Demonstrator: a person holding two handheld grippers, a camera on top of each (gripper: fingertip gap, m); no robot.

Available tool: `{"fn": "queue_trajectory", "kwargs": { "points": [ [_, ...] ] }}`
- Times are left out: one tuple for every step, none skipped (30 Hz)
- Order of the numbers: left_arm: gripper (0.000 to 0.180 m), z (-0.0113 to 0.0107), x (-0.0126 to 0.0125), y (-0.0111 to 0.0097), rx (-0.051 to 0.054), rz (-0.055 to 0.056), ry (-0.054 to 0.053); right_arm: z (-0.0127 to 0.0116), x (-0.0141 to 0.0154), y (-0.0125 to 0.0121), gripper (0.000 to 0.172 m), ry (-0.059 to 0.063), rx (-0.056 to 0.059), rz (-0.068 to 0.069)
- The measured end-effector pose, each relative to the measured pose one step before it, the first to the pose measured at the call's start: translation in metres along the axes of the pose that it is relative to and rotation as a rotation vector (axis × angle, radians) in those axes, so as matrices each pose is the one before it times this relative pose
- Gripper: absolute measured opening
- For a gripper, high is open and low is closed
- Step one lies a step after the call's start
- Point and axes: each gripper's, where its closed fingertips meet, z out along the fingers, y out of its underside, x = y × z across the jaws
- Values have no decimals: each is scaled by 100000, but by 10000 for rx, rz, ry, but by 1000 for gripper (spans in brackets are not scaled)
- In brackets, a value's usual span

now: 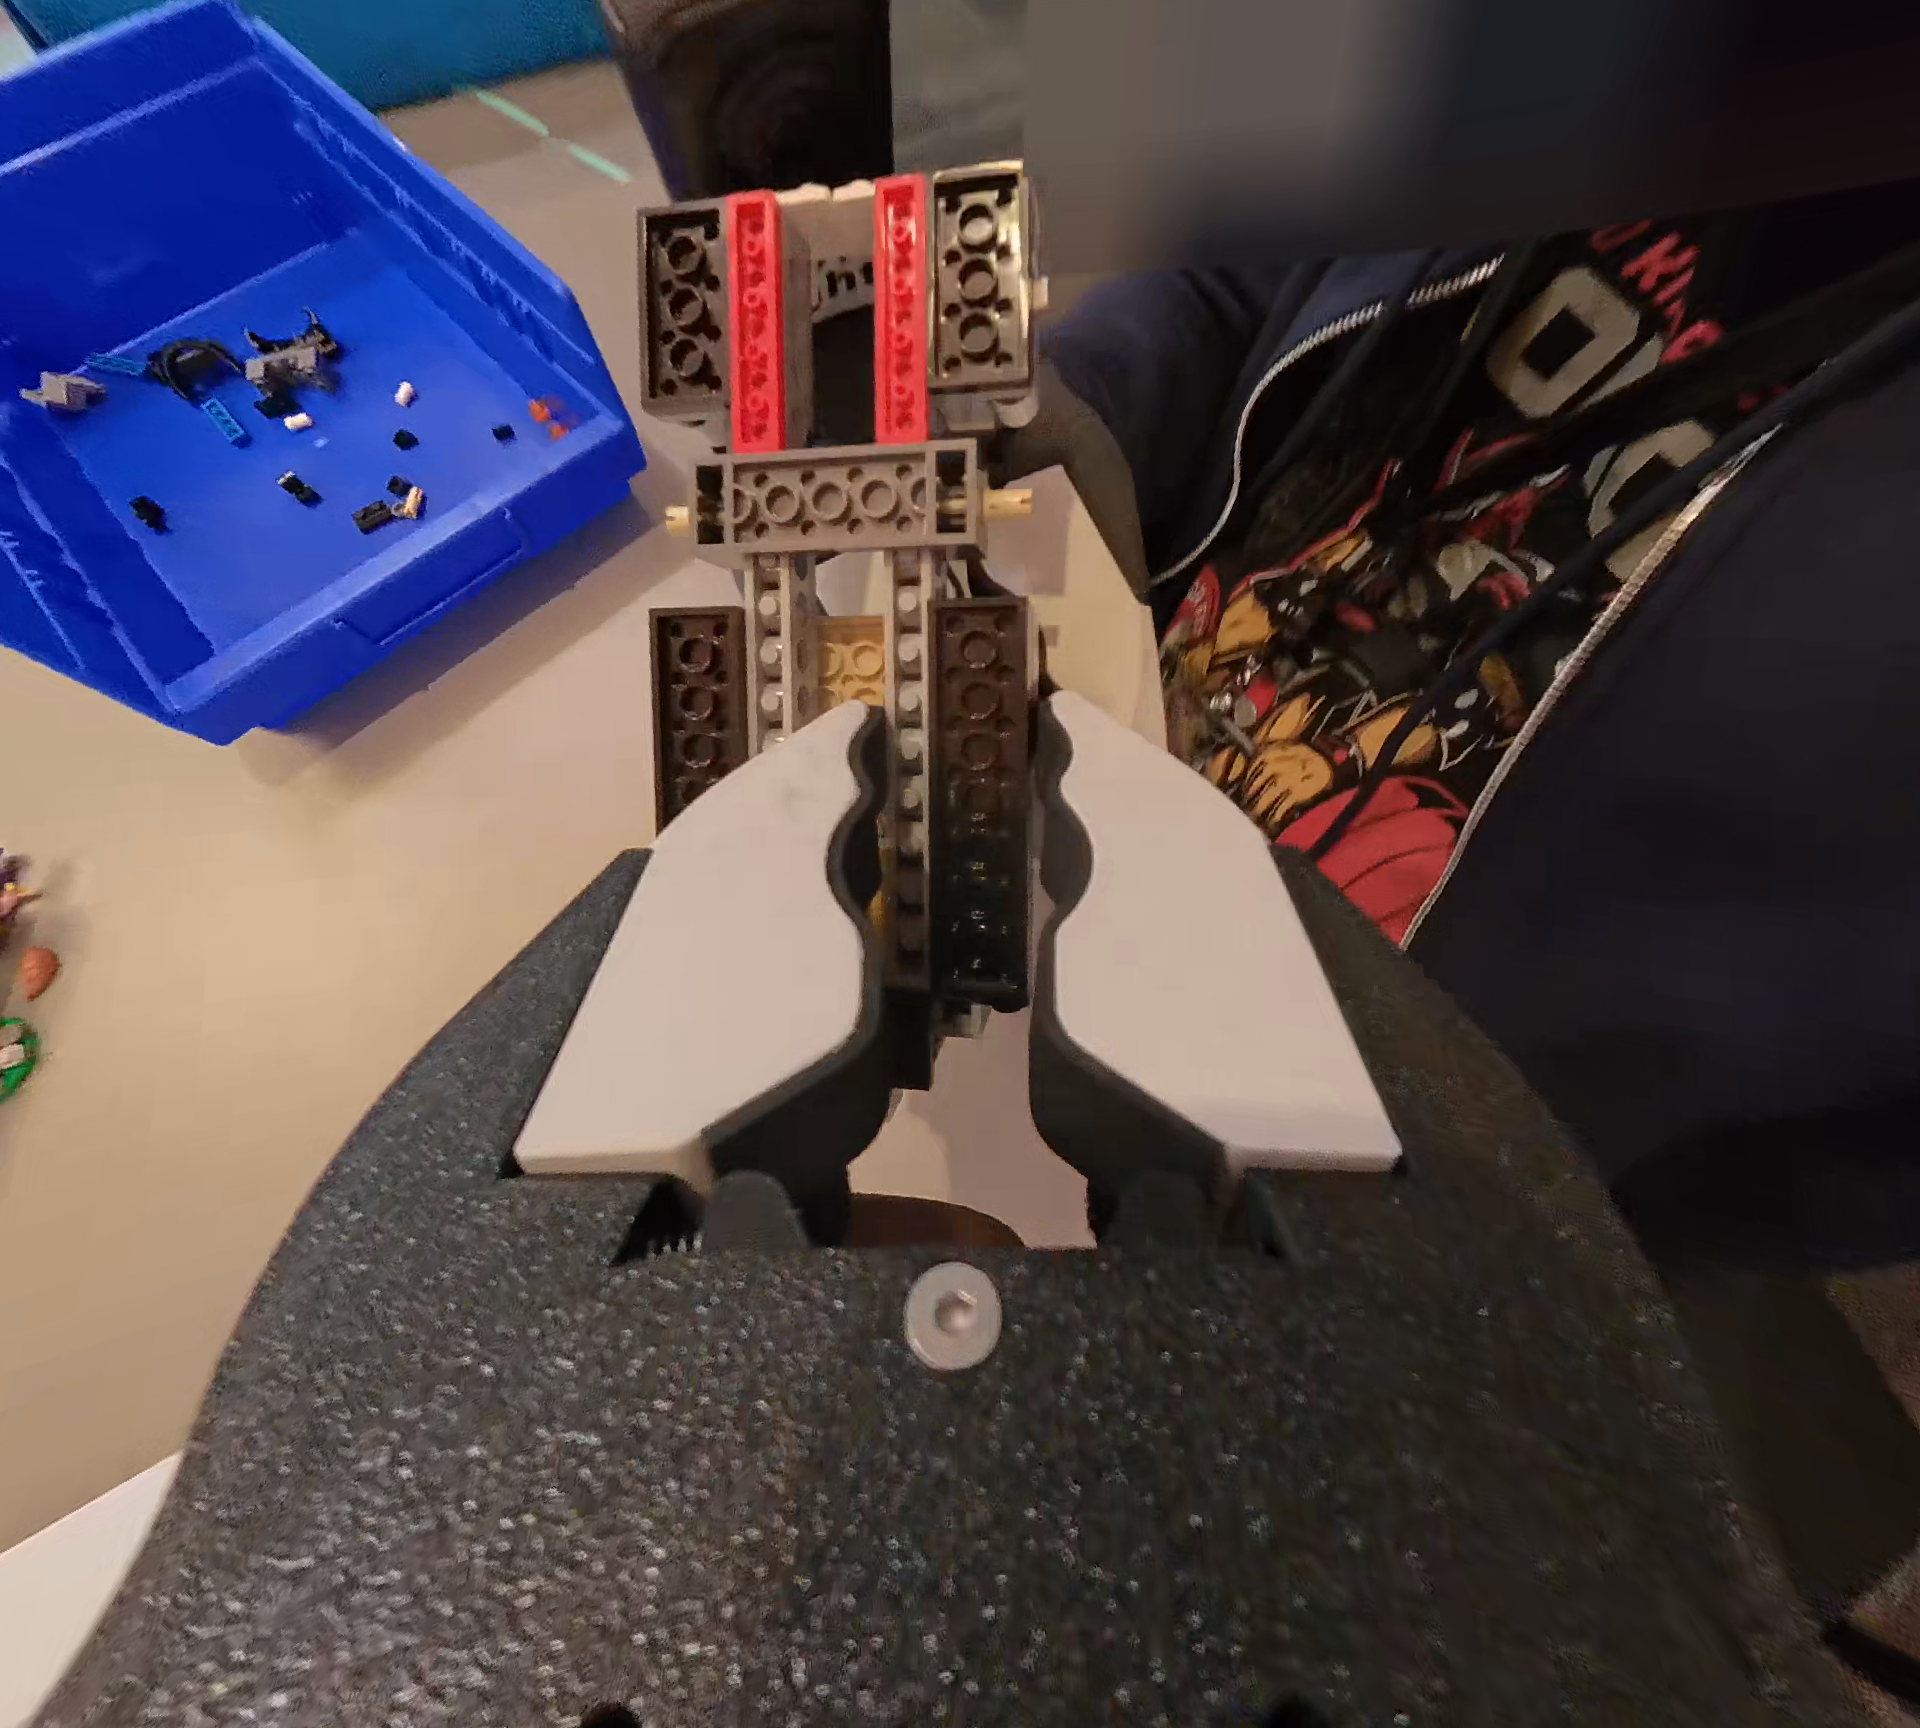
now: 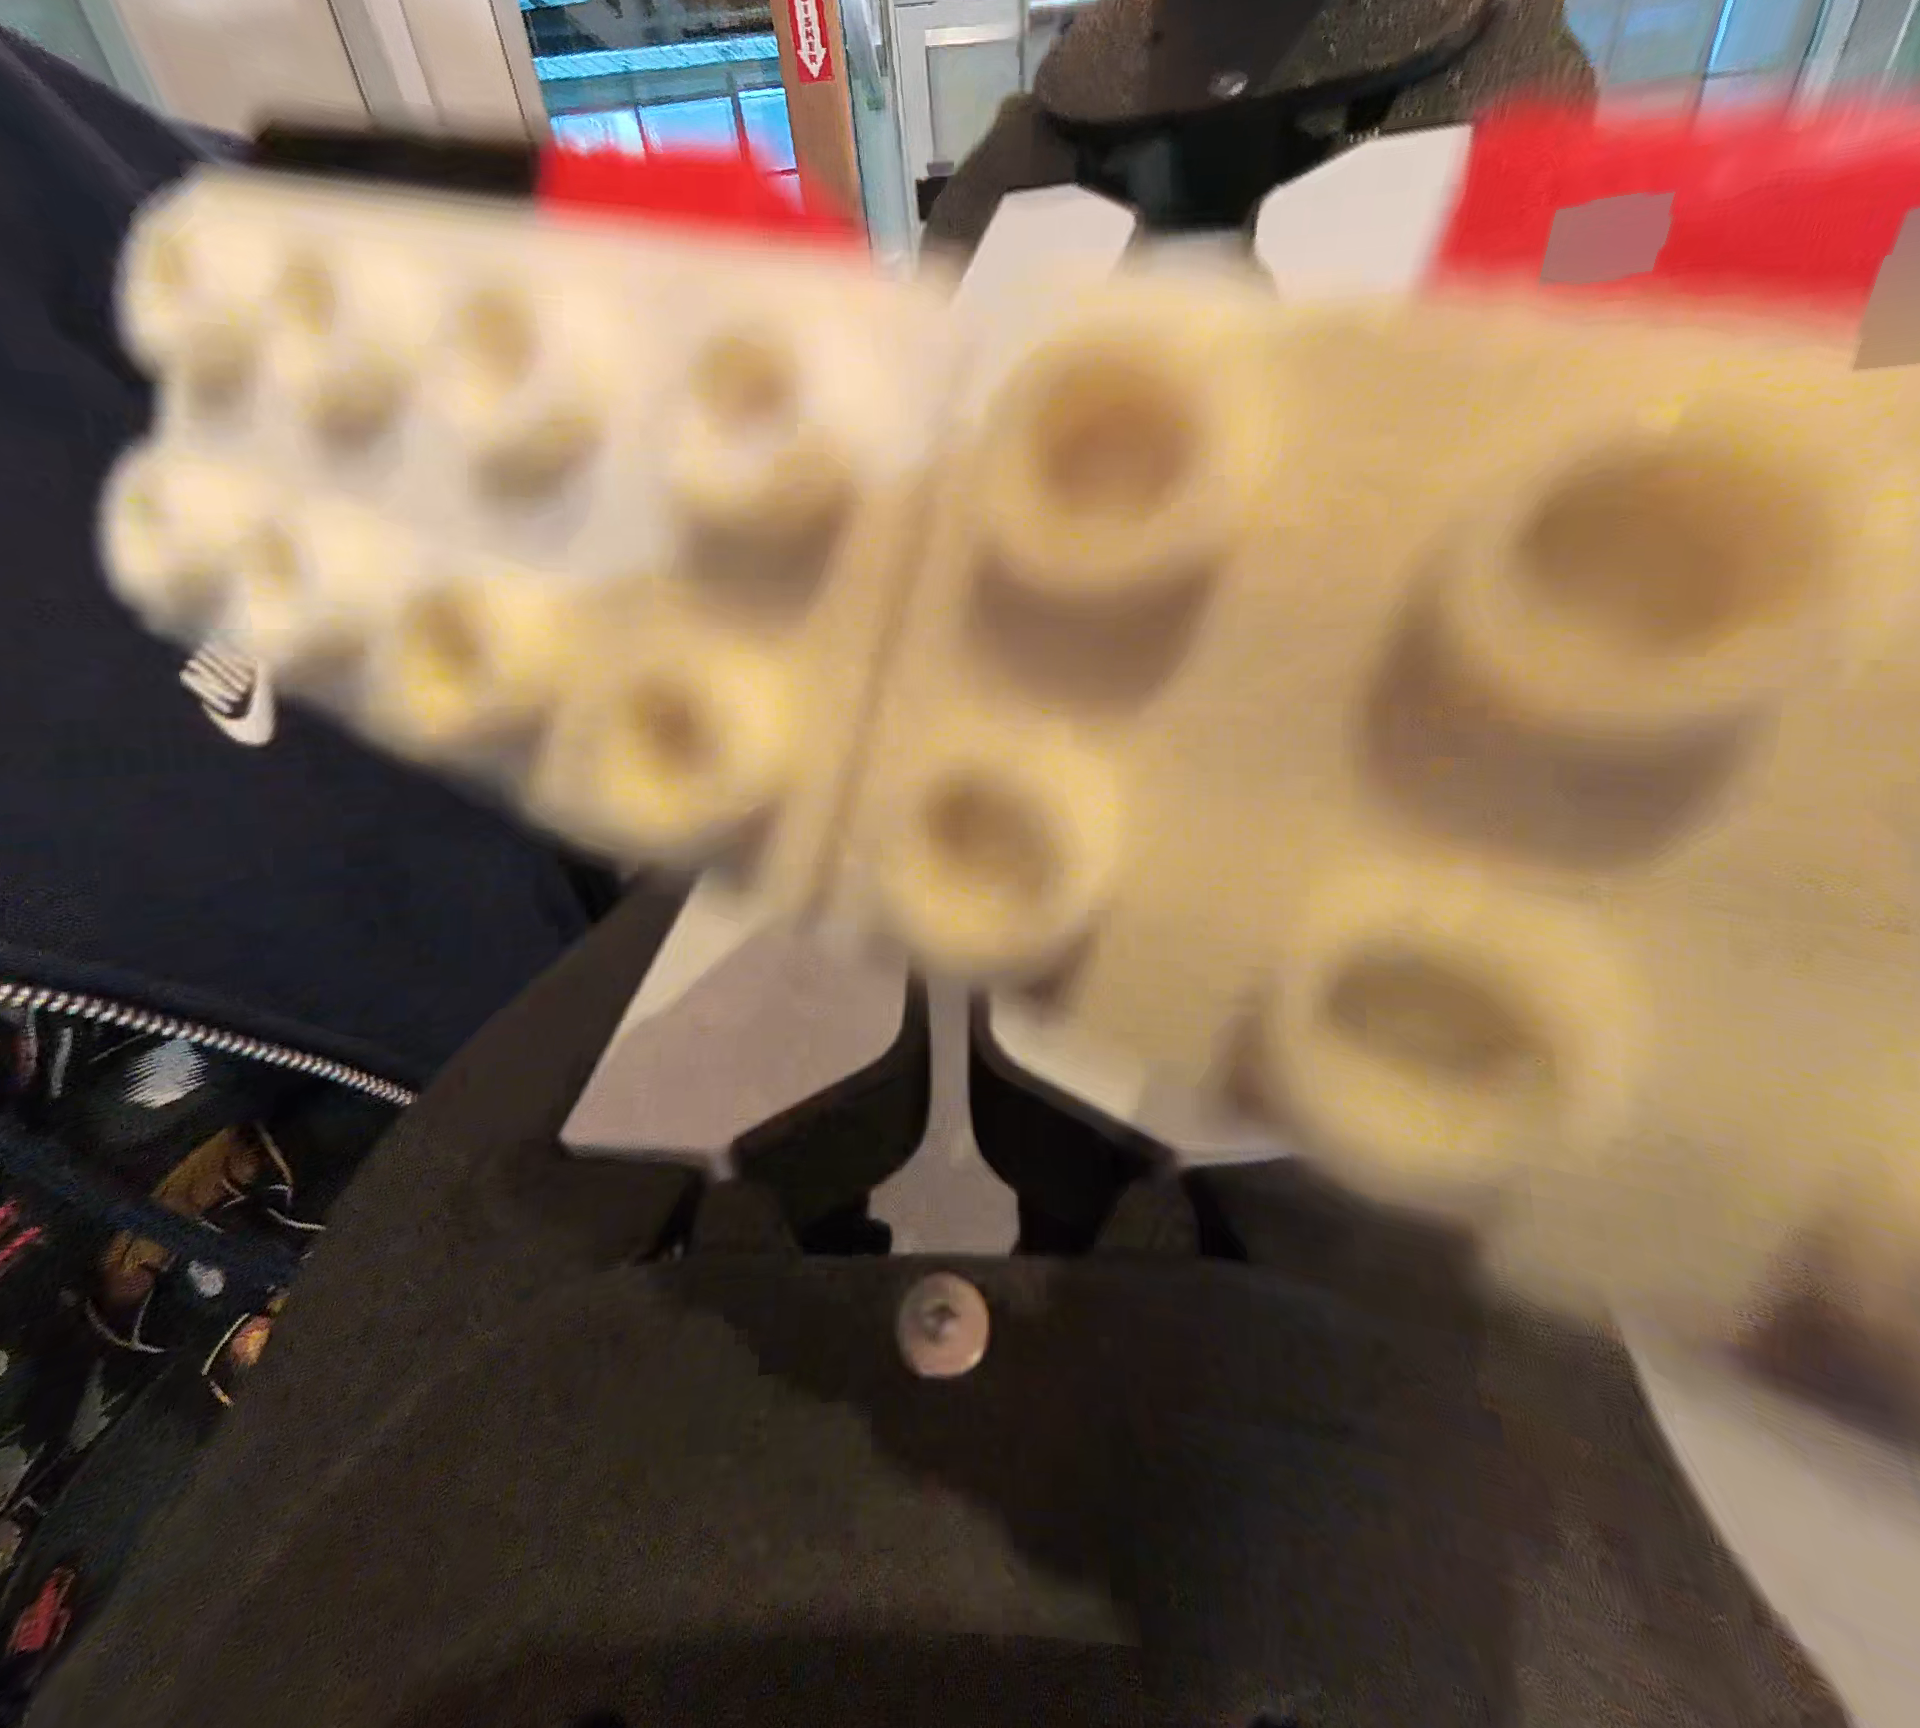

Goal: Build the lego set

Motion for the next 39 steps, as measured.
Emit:
{"fn": "queue_trajectory", "kwargs": {
  "points": [
    [27,-286,-51,-21,489,-180,70,44,231,81,0,132,-47,3],
    [27,-317,-91,-57,479,-157,38,29,201,83,0,105,-50,-5],
    [27,-360,-76,-74,461,-99,35,2,173,31,0,83,-20,-12],
    [27,-359,-33,-75,442,-59,43,-16,193,9,0,85,2,-2],
    [27,-349,-1,-130,455,-55,54,-40,209,41,0,91,-23,-4],
    [27,-350,-12,-157,451,-83,58,-52,241,84,0,111,-47,-42],
    [27,-314,-13,-139,429,-84,52,-85,292,105,0,142,-63,-64],
    [27,-288,-34,-83,383,-66,31,-136,344,110,0,159,-70,-68],
    [27,-242,-16,-12,331,-31,29,-198,348,64,0,156,-51,-75],
    [26,-217,37,25,316,-3,60,-257,426,-29,1,190,-12,-76],
    [27,-182,82,36,306,-2,98,-316,505,-109,2,230,40,-85],
    [26,-161,85,22,315,-28,126,-353,575,-182,3,254,87,-80],
    [26,-134,58,-21,346,-78,129,-347,548,-214,5,225,109,-43],
    [26,-122,41,5,330,-109,148,-320,464,-228,7,161,125,-21],
    [26,-110,64,66,289,-88,166,-285,431,-217,10,142,130,-9],
    [26,-77,71,100,269,-77,182,-226,439,-203,14,155,141,4],
    [26,-72,73,101,258,-93,200,-171,374,-179,18,108,130,16],
    [26,-54,97,92,256,-112,233,-82,257,-115,23,32,101,32],
    [26,-48,68,71,247,-124,228,-8,218,-46,26,4,62,35],
    [26,-50,52,50,247,-125,228,41,100,-13,30,-61,50,16],
    [26,-59,47,-12,278,-144,252,104,-31,15,33,-141,49,28],
    [26,-65,24,-77,324,-179,249,146,-100,46,35,-197,29,72],
    [26,-85,23,-94,323,-201,275,210,-75,102,38,-190,7,97],
    [26,-86,47,-75,298,-212,300,239,80,134,40,-95,-15,86],
    [26,-94,-16,-53,235,-162,234,268,129,183,41,-84,-50,75],
    [26,-101,-103,-2,174,-117,161,294,43,161,42,-164,-51,94],
    [26,-98,-97,-10,137,-119,153,273,-65,36,43,-253,-4,120],
    [27,-129,-60,-42,136,-122,166,245,-127,-92,43,-299,54,134],
    [26,-146,-8,-117,171,-125,192,240,-80,-138,43,-279,62,140],
    [27,-165,-4,-154,189,-144,197,251,48,-57,42,-206,-20,124],
    [27,-201,-28,-210,197,-113,159,265,158,77,42,-137,-116,82],
    [26,-200,-69,-247,193,-85,115,248,250,159,42,-89,-167,46],
    [26,-204,-62,-242,176,-71,99,225,214,174,41,-128,-158,69],
    [26,-212,-36,-226,146,-54,98,210,137,128,40,-184,-121,135],
    [26,-211,-13,-183,117,-40,99,195,134,24,39,-186,-39,159],
    [27,-204,-26,-159,90,-52,79,169,195,-27,37,-138,-5,127],
    [26,-207,-14,-83,40,-39,75,112,240,-70,35,-93,34,82],
    [26,-223,-78,-113,36,1,-5,87,162,-82,34,-122,41,37],
    [26,-207,-63,-170,51,8,-16,82,236,-49,34,-44,42,46]
  ]
}}
